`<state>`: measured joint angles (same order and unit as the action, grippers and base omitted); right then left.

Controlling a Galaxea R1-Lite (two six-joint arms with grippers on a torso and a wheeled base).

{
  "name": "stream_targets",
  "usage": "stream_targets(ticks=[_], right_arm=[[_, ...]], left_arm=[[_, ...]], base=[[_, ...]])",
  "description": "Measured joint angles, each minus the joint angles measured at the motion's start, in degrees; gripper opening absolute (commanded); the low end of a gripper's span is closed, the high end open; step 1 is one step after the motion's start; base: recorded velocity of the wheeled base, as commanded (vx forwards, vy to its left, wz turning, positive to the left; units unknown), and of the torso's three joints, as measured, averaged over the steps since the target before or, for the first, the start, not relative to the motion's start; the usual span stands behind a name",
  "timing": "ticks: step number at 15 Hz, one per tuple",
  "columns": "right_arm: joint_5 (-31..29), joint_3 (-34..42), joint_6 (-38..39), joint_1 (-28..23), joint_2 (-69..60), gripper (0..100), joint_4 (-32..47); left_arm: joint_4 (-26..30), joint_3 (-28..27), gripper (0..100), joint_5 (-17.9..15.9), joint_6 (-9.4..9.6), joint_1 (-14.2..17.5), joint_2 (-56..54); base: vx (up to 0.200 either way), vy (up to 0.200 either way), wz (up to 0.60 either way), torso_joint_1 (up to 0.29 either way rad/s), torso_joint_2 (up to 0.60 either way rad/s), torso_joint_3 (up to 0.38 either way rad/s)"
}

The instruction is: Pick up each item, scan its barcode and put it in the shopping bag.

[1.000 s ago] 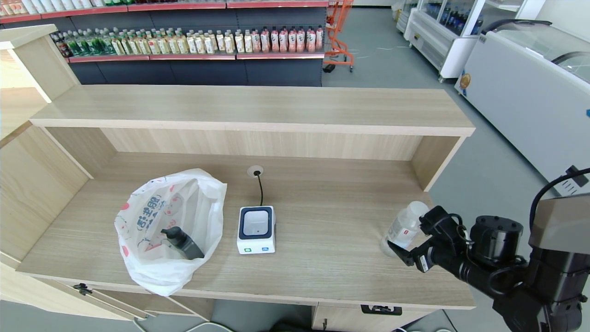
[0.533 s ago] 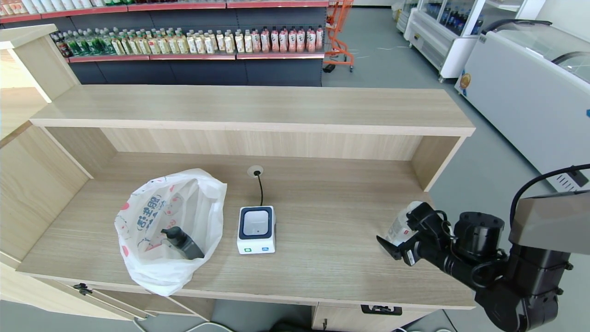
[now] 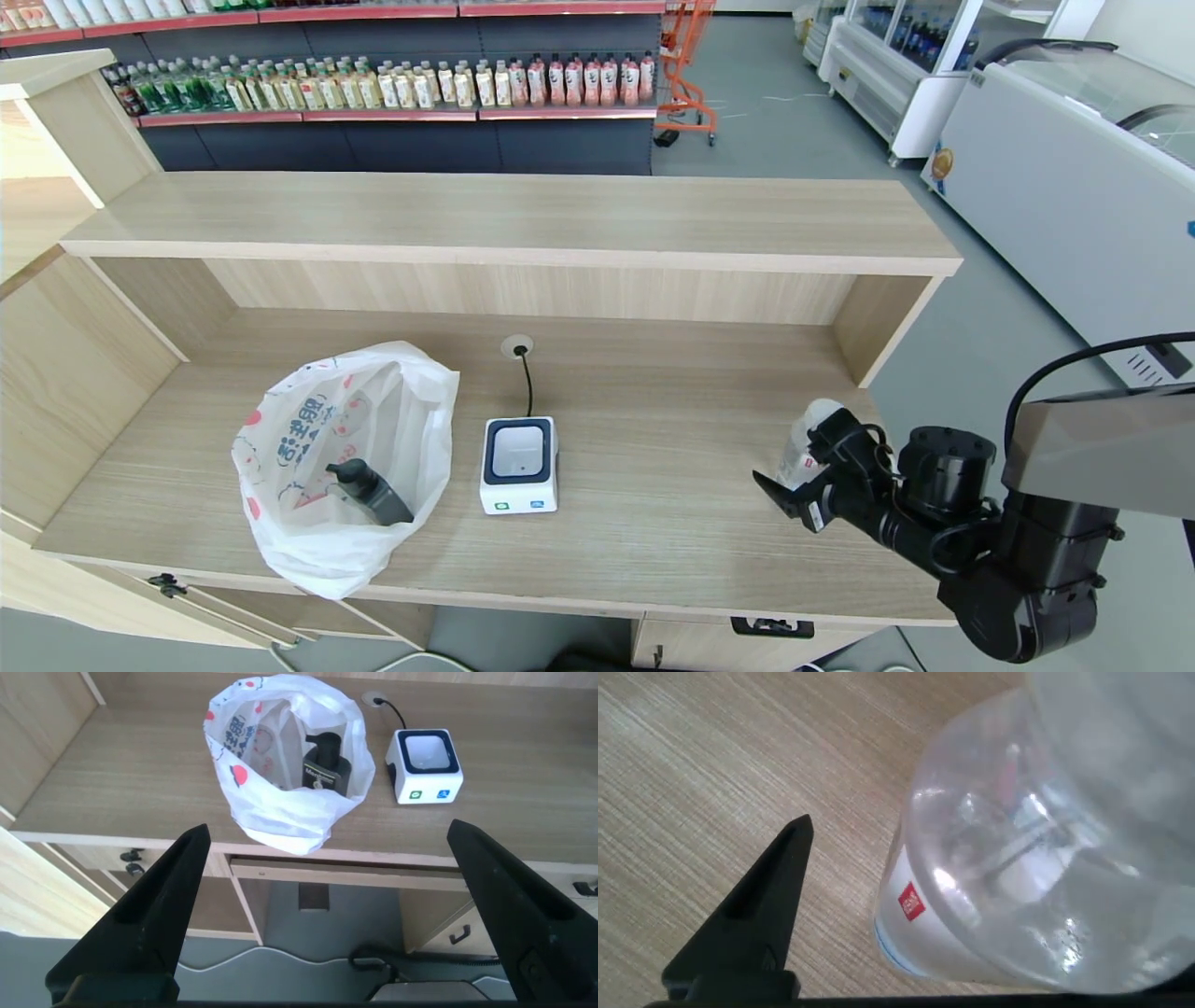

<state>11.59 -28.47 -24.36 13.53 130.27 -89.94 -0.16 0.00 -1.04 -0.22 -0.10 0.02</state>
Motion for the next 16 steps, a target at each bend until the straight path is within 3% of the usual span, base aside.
stream_targets(ticks=[13, 16], right_arm=[[2.55, -1.41, 0.63, -0.48, -0.65, 0, 0.17], [8.02, -0.83, 6.62, -0.5, -4.41, 0, 2.27]], left_arm=[[0.0, 0.0, 100, -0.02, 0.0, 0.05, 0.0], [0.0, 0.0, 100, 0.0, 0.0, 0.02, 0.0]], base=[[0.0, 0.0, 0.0, 0.0, 0.0, 0.0], [0.0, 0.0, 0.0, 0.0, 0.0, 0.0]])
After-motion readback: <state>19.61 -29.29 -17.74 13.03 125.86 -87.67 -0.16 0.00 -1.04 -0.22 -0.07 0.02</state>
